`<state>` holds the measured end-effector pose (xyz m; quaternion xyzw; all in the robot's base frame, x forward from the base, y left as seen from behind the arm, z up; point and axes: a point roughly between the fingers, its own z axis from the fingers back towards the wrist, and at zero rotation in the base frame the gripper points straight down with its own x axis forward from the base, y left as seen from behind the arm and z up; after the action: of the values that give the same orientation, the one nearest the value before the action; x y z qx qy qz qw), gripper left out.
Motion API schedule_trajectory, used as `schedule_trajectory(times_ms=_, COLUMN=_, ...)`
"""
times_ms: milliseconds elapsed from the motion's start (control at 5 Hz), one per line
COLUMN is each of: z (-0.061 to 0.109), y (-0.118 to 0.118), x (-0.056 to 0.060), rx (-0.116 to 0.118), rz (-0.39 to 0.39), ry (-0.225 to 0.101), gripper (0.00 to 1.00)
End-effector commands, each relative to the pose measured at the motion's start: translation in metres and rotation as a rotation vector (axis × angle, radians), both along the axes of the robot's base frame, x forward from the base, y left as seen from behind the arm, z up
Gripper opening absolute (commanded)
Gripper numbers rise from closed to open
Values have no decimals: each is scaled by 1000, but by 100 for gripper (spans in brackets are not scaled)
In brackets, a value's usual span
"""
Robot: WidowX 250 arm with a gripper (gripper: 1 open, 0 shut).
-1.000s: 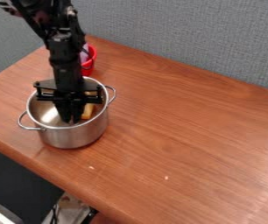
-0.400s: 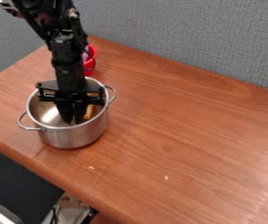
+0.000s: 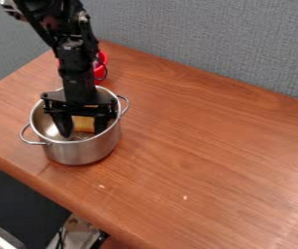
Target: Remove the yellow object from the metal pot
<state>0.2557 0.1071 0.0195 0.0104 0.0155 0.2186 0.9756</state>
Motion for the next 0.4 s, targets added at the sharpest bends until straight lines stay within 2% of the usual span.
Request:
schedule_trajectory(times_ms=0, z=2, y=-1, x=2, rx=15, rz=-23, ry=-11, gripper=0)
schedule_trajectory(times_ms=200, z=1, y=-1, x=2, rx=18, rz=-27, ry=-11, gripper=0)
